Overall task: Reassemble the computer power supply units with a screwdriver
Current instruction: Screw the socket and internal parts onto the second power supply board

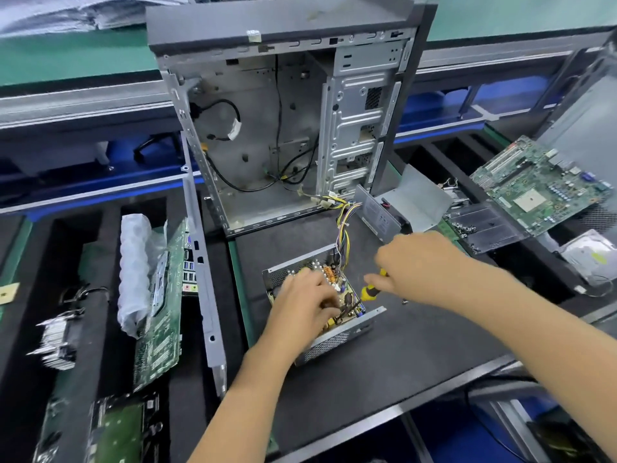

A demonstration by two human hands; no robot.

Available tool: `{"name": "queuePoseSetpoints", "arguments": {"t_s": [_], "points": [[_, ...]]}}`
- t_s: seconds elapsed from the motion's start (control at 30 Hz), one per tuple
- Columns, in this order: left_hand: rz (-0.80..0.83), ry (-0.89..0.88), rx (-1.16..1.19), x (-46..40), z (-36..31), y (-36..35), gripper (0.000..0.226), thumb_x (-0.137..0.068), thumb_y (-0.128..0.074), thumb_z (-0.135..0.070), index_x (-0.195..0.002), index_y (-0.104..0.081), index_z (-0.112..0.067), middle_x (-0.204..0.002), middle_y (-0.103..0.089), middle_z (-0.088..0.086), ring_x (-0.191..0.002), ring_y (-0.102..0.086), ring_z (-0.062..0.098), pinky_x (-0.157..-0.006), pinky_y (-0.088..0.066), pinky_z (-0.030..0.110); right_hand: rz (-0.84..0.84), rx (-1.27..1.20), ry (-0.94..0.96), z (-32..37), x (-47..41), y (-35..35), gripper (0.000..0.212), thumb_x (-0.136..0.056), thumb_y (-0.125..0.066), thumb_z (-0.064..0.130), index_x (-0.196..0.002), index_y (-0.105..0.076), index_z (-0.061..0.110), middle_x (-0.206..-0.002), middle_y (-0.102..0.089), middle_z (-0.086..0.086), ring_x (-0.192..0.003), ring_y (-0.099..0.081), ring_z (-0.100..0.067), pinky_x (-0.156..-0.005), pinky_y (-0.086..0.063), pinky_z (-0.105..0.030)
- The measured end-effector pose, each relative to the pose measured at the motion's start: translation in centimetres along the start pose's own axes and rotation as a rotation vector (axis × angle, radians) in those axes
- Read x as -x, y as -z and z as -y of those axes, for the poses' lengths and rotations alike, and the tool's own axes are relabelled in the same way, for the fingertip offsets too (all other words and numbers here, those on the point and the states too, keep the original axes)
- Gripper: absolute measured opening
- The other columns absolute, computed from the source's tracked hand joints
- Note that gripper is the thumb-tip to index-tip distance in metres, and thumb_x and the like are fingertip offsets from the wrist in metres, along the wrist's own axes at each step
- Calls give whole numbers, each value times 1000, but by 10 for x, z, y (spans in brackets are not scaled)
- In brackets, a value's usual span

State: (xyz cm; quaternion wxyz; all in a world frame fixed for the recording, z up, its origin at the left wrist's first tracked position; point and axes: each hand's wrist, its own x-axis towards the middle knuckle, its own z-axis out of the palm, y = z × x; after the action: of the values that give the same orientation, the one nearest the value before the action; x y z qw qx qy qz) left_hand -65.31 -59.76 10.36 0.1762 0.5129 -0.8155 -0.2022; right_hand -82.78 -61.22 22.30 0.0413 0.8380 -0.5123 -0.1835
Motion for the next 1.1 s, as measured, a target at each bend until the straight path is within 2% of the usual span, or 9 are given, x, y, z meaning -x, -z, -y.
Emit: {"name": "queuePoseSetpoints", "arguments": {"t_s": [0.2,0.3,0.37,0.43,0.5,0.57,0.83,1.0,1.1], "points": [[181,23,-39,-7,-2,-10,16,-95,-60,-31,-95,-73,-22,-95,-59,-6,-98,-55,16,-81,-44,33,23,-26,-113,-31,15,-14,51,-92,-28,65,-63,-34,24,-64,-34,9,-70,-46,-21,-56,-35,-28],[271,103,270,12,2,-6,42,-101,-49,-37,-67,-50,-12,-64,-43,-6,-65,-43,12,-66,-36,34,46,-67,-90,-32,14,-21,48,-91,-26,65,-65,-36,26,-63,-33,10,-68,-46,-19,-50,-30,-25],[403,210,480,18,-1,-3,50,-100,-34,-52,-69,-40,-13,-67,-38,-9,-62,-40,8,-67,-35,30,52,-96,-58,-30,8,-24,46,-91,-27,65,-68,-38,26,-64,-32,10,-69,-45,-19,-51,-30,-26],[546,340,547,17,-3,-6,57,-88,-19,-69,-85,-51,-22,-92,-52,-11,-96,-58,7,-92,-40,25,68,-117,-37,-30,2,-26,44,-92,-27,64,-73,-43,27,-64,-33,10,-70,-45,-19,-57,-34,-28],[633,437,577,14,-1,-10,81,-81,-9,-77,-122,-61,-30,-128,-49,-19,-132,-40,2,-109,-24,21,84,-129,-22,-32,-3,-28,44,-92,-27,63,-74,-45,27,-65,-34,10,-69,-46,-19,-58,-34,-28],[666,465,599,12,-2,-10,92,-77,-6,-81,-145,-46,-33,-148,-35,-25,-137,-27,-4,-110,-15,18,84,-120,-9,-34,-5,-30,46,-93,-26,63,-69,-40,26,-64,-33,10,-66,-44,-18,-57,-33,-28],[648,461,622,16,-3,-8,84,-77,-8,-84,-142,-45,-44,-143,-36,-32,-134,-28,-9,-108,-20,15,99,-184,-13,-45,-1,-37,45,-92,-29,64,-68,-37,26,-64,-38,9,-66,-47,-19,-52,-30,-26],[640,493,670,22,0,-7,93,-71,-7,-84,-142,-47,-40,-146,-36,-32,-136,-27,-12,-114,-16,18,147,-726,-65,-68,-1,-61,22,-91,-52,45,-80,-56,27,-69,-67,10,-59,-61,-6,-56,-47,-27],[670,515,695,24,2,-4,86,-71,-4,-84,-137,-47,-51,-133,-27,-54,-126,-19,-28,-109,-12,16,217,-1127,-64,-64,-7,-86,14,-92,-57,27,-87,-55,14,-82,-72,6,-66,-65,-8,-55,-49,-21]]}}
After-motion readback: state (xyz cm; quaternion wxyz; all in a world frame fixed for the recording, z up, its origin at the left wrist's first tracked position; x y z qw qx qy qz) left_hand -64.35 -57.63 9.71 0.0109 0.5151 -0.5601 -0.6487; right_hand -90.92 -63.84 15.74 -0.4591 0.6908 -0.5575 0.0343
